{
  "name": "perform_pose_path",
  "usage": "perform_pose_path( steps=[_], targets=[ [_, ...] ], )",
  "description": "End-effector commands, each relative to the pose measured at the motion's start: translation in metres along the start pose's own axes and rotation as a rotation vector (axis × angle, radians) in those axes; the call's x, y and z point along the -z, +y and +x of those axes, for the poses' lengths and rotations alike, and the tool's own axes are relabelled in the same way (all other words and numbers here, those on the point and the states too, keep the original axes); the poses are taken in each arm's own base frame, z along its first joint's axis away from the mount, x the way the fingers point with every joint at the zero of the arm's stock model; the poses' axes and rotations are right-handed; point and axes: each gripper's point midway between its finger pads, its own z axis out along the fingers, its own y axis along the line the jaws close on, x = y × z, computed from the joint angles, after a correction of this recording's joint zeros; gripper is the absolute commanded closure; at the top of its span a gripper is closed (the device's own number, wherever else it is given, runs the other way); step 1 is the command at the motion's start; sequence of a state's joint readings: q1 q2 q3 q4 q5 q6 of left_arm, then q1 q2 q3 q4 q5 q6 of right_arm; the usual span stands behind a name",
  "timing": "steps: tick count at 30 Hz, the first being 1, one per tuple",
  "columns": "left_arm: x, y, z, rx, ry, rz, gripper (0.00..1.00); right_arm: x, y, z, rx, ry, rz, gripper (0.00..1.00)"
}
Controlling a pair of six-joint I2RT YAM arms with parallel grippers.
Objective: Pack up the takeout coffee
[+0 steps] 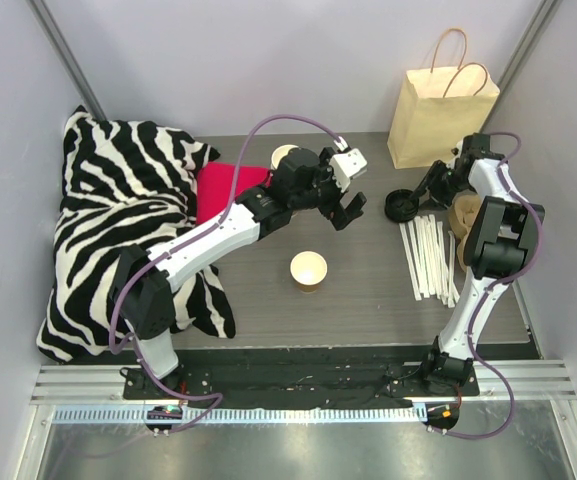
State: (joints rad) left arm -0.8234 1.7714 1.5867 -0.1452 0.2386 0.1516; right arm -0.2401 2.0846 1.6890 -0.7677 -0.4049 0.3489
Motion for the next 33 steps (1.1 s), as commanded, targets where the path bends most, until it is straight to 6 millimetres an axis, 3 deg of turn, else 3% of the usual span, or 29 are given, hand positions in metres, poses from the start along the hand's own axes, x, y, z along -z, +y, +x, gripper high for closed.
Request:
perform_pose_path(
  steps=[1,12,21,29,33],
  targets=[
    [0.014,0.004,-0.043,-0.012,-0.119,-0.014,0.00,0.002,0.011,-0.005,-0.020,-0.008,-0.065,0.53],
    [0.013,0.003,-0.038,-0.005,-0.107,-0.011,0.01,0.001,0.017,-0.006,-0.029,-0.001,-0.098,0.57],
    [0.011,0.003,-0.036,0.004,-0.100,-0.014,0.00,-0.014,0.014,0.000,-0.056,0.036,-0.121,0.59],
    [0.009,0.004,-0.033,0.013,-0.093,-0.017,0.00,-0.020,0.014,-0.003,-0.049,0.044,-0.132,0.71],
    [0.008,0.003,-0.029,0.018,-0.084,-0.015,0.00,-0.018,0.018,-0.005,-0.044,0.042,-0.150,0.85]
  ],
)
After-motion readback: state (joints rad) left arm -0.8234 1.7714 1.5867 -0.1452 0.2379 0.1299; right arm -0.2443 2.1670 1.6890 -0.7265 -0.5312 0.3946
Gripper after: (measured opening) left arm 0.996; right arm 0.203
